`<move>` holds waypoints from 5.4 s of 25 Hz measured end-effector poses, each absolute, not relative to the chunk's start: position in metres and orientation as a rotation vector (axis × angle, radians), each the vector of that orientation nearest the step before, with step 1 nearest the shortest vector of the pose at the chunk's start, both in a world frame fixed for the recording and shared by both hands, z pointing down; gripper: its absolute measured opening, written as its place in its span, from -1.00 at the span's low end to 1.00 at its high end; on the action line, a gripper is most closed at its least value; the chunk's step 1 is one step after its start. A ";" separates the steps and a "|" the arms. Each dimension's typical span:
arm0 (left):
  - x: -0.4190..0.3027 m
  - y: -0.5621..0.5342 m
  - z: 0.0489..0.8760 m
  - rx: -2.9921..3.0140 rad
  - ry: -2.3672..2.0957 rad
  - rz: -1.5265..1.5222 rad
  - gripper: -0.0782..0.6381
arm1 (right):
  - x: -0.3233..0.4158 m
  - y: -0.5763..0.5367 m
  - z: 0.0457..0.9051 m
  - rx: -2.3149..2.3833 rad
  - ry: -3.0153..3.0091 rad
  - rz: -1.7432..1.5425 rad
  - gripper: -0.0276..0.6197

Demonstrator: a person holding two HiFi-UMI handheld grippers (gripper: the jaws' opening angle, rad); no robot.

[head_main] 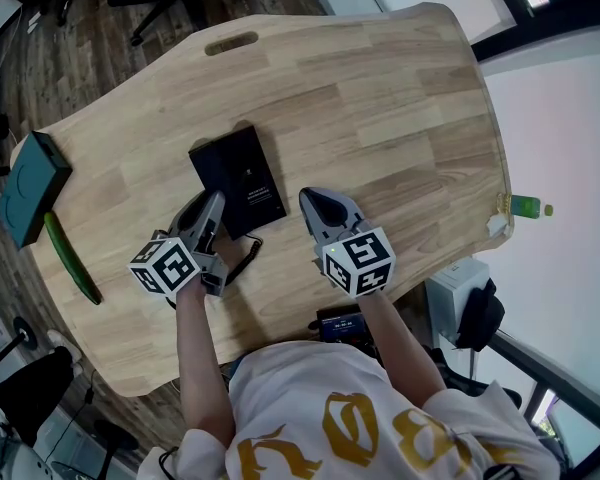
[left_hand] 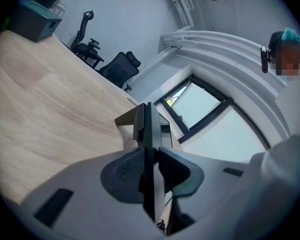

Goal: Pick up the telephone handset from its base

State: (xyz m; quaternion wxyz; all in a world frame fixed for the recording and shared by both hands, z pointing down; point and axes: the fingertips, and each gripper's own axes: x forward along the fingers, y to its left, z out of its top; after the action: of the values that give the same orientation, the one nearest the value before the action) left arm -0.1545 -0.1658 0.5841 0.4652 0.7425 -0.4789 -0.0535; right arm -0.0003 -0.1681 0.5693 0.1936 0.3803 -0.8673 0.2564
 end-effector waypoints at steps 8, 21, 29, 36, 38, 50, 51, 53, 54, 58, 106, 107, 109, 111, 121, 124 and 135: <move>-0.155 -0.167 0.586 1.818 -1.126 -0.188 -0.53 | -0.005 -0.168 0.570 1.047 -2.443 0.725 -0.90; -0.152 -0.162 0.575 1.866 -1.201 -0.117 -0.55 | -0.014 -0.162 0.556 1.037 -2.474 0.683 -0.90; -0.151 -0.161 0.567 1.881 -1.194 -0.130 -0.57 | -0.015 -0.158 0.545 1.055 -2.492 0.672 -0.90; -0.156 -0.158 0.558 1.880 -1.201 -0.169 -0.58 | -0.010 -0.155 0.536 1.081 -2.500 0.650 -0.90; -0.158 -0.157 0.555 1.875 -1.198 -0.193 -0.58 | -0.011 -0.154 0.533 1.083 -2.504 0.644 -0.90; -0.151 -0.137 0.530 1.887 -1.164 -0.265 -0.58 | -0.010 -0.142 0.505 1.127 -2.533 0.599 -0.90; -0.151 -0.135 0.528 1.888 -1.161 -0.270 -0.58 | -0.010 -0.142 0.503 1.135 -2.535 0.593 -0.90; -0.149 -0.130 0.524 1.892 -1.151 -0.287 -0.58 | -0.010 -0.140 0.499 1.146 -2.539 0.581 -0.90; -0.147 -0.128 0.520 1.897 -1.145 -0.295 -0.58 | -0.010 -0.138 0.497 1.149 -2.543 0.576 -0.90; -0.145 -0.121 0.506 1.928 -1.131 -0.304 -0.58 | -0.010 -0.134 0.486 1.171 -2.559 0.555 -0.90; -0.105 -0.013 0.389 2.102 -0.875 -0.490 -0.58 | 0.011 -0.074 0.388 1.219 -2.768 0.372 -0.90; -0.103 -0.010 0.388 2.101 -0.876 -0.483 -0.58 | 0.013 -0.073 0.388 1.215 -2.767 0.376 -0.90; -0.100 -0.007 0.388 2.103 -0.879 -0.465 -0.58 | 0.013 -0.070 0.388 1.209 -2.764 0.383 -0.90; -0.102 -0.006 0.388 2.103 -0.883 -0.458 -0.58 | 0.010 -0.068 0.388 1.201 -2.760 0.376 -0.90; -0.109 -0.002 0.404 2.056 -0.916 -0.447 -0.58 | 0.008 -0.070 0.404 1.179 -2.734 0.384 -0.90; -0.110 -0.002 0.405 2.056 -0.912 -0.450 -0.58 | 0.007 -0.070 0.405 1.179 -2.731 0.381 -0.90; -0.112 -0.001 0.412 2.042 -0.909 -0.448 -0.58 | 0.007 -0.072 0.412 1.196 -2.705 0.384 -0.90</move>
State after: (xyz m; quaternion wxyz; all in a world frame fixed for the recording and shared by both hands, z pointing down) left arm -0.1120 -0.0005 0.4123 0.4178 0.8139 -0.3621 -0.1787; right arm 0.0071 -0.0719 0.4124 0.0794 0.3997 -0.9041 0.1283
